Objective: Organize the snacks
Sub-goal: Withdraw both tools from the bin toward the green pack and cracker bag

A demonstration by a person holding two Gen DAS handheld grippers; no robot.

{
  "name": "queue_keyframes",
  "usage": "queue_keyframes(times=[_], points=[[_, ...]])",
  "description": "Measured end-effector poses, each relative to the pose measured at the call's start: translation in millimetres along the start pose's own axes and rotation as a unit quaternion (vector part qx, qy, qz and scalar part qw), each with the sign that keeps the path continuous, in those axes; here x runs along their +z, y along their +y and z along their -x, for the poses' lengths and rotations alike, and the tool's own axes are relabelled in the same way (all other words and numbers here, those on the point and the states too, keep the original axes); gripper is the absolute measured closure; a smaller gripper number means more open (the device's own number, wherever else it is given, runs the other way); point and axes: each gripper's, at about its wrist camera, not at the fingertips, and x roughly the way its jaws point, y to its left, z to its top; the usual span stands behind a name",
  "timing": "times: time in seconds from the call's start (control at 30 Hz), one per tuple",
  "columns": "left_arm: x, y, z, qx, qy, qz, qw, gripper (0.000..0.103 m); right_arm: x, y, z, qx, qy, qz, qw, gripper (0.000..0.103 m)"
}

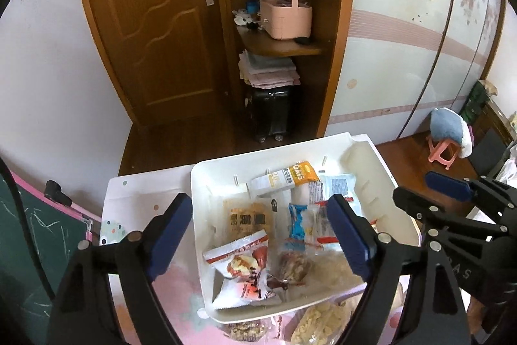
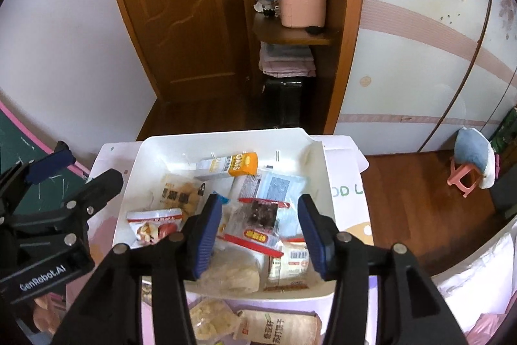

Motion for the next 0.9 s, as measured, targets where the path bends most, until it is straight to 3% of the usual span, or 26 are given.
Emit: queue_keyframes(times=[0.37, 0.6, 0.73, 0.9], points=[[-21, -5, 65, -0.017, -0.023, -0.017, 0.9994, 0.018, -29, -13, 62, -0.023, -0.033, 0.007, 0.999, 0.053], [-43, -19, 104, -0.035, -0.037, -0.038, 0.9979, 0.018, -60, -20, 107, -0.032, -0.057, 0.044, 0.997, 0.053], [-62, -27, 117, -0.054, -0.034, -0.051, 0.9967, 0.014, -81, -31, 115, -0.03, -0.05, 0.056, 0.997, 0.053], [-97, -38, 112, -0.066, -0.015, -0.077, 0.9947, 0.013, -110, -46, 104, -0.008, -0.025, 0.06, 0.998, 0.042]])
